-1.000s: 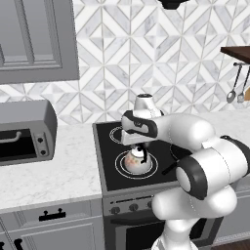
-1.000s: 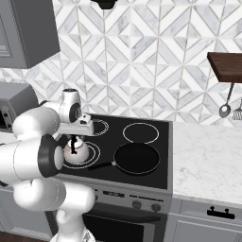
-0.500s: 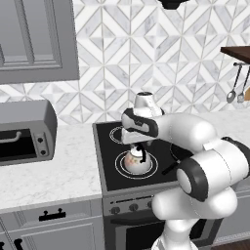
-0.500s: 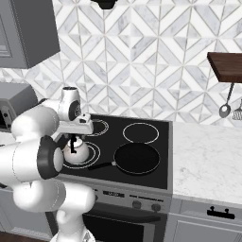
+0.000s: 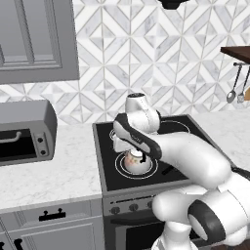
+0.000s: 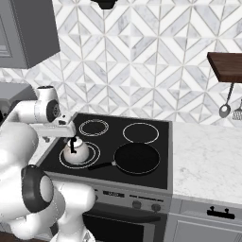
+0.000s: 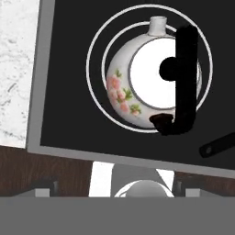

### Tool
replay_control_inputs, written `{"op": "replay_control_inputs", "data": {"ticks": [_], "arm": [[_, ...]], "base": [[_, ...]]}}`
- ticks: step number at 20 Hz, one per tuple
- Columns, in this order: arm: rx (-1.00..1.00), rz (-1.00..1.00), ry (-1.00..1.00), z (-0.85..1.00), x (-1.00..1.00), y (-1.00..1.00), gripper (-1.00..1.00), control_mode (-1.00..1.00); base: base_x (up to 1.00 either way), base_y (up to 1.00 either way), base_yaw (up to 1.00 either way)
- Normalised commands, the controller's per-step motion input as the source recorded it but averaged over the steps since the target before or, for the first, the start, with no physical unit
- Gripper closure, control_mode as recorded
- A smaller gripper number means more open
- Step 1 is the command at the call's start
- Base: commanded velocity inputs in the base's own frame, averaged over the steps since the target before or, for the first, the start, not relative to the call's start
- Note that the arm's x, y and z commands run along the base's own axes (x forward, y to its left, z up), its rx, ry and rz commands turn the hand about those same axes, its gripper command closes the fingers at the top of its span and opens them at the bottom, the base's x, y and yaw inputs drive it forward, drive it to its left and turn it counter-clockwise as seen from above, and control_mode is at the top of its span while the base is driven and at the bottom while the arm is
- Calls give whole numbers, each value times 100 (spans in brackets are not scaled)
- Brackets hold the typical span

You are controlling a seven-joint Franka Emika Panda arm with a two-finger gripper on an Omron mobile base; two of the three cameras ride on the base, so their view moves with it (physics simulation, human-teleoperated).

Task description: Pick the kettle from the counter and place it on a stove burner. Then turn the burner on.

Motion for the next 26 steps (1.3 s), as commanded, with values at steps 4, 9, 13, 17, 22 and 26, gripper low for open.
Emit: {"op": "replay_control_inputs", "data": {"ticks": [4, 9, 13, 17, 22, 26], "arm": [[0, 3, -10, 0, -63, 28, -100, -100], [0, 0, -15, -11, -50, 20, -100, -100], [0, 0, -20, -19, -40, 20, -100, -100], [-1, 0, -21, -11, -19, 25, -100, -100], [-3, 0, -27, -17, -4, 30, -100, -100], [-4, -2, -25, -52, 0, 29, -100, -100]], "base": [[0, 0, 0], [0, 0, 0], [0, 0, 0], [0, 0, 0], [0, 0, 0], [0, 0, 0]]}}
